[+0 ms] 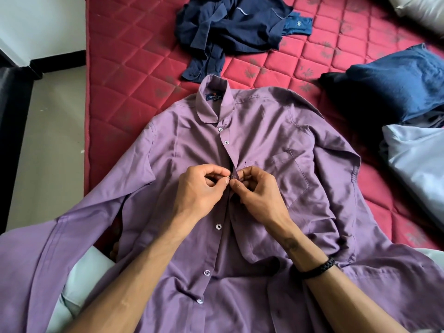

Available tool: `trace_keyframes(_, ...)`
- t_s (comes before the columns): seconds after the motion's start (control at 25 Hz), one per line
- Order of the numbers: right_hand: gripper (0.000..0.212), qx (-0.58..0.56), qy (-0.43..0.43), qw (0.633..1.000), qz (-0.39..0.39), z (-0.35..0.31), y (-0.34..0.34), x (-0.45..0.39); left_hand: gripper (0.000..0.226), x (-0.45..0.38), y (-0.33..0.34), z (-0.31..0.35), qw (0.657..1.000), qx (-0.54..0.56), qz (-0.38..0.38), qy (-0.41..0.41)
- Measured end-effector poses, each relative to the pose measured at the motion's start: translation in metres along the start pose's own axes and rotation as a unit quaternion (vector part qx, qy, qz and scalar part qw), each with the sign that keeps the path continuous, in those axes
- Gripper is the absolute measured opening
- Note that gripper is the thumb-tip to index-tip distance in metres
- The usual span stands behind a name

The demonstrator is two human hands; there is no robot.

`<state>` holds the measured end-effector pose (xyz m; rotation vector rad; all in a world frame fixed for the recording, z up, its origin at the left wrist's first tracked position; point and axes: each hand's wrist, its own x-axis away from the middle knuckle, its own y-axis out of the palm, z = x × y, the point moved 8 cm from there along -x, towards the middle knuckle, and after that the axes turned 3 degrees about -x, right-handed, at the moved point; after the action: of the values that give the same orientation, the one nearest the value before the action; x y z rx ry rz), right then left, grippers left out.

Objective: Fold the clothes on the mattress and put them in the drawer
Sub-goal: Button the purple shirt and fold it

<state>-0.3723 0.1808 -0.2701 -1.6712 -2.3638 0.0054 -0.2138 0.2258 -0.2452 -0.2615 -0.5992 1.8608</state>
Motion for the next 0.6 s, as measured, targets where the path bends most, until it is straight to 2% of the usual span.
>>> trace_keyframes(0.36, 0.010, -0.055, 0.030, 0.998, 0.012, 0.007, -0.001, 0.002, 0.013, -0.002, 0.000, -0.006, 0.999, 0.049, -0.001, -0.009)
trace_keyframes(0.6, 0.006, -0.092, 0.025, 0.995, -0.017, 0.003, 0.002, 0.001, 0.015, -0.003, 0.001, -0.017, 0.992, 0.114, 0.003, -0.062)
